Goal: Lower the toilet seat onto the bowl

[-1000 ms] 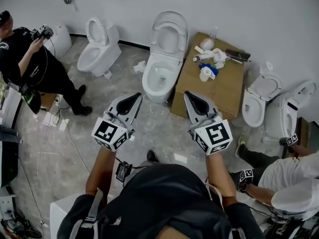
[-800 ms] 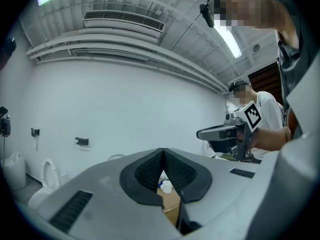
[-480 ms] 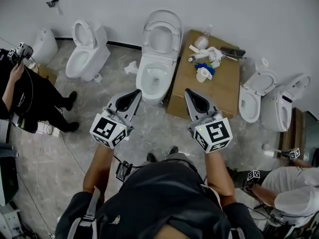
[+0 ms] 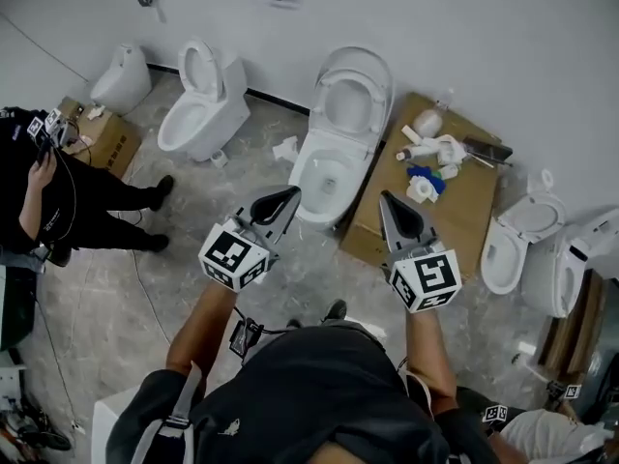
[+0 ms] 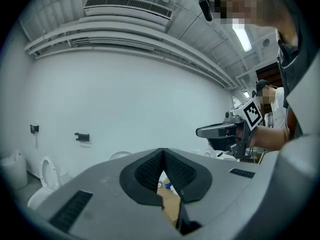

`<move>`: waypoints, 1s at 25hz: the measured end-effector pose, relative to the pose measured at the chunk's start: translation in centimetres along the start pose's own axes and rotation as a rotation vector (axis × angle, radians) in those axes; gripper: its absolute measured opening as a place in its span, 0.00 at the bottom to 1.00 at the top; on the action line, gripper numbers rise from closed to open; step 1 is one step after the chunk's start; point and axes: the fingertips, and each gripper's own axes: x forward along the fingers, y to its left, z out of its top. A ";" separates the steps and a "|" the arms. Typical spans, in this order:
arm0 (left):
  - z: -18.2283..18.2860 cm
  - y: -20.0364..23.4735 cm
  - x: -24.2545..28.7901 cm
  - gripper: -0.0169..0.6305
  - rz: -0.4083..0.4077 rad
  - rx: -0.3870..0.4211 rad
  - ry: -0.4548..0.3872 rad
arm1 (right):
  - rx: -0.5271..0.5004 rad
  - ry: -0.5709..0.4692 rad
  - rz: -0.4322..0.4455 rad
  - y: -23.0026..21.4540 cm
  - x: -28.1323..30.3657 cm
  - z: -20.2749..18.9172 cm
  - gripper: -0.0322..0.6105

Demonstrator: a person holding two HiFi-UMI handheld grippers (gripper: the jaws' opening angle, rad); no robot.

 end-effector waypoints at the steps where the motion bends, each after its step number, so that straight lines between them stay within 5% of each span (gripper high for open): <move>1: 0.1 0.3 0.6 0.03 0.014 -0.001 -0.002 | -0.003 -0.003 0.012 -0.6 0.5 0.0 0.06; 13: 1.3 3.0 7.7 0.03 0.036 0.014 -0.003 | 0.008 -0.001 0.040 -7.1 4.9 -0.1 0.06; 25: 1.2 11.6 12.0 0.03 -0.075 -0.014 -0.025 | 0.002 0.034 -0.069 -9.5 13.2 0.8 0.06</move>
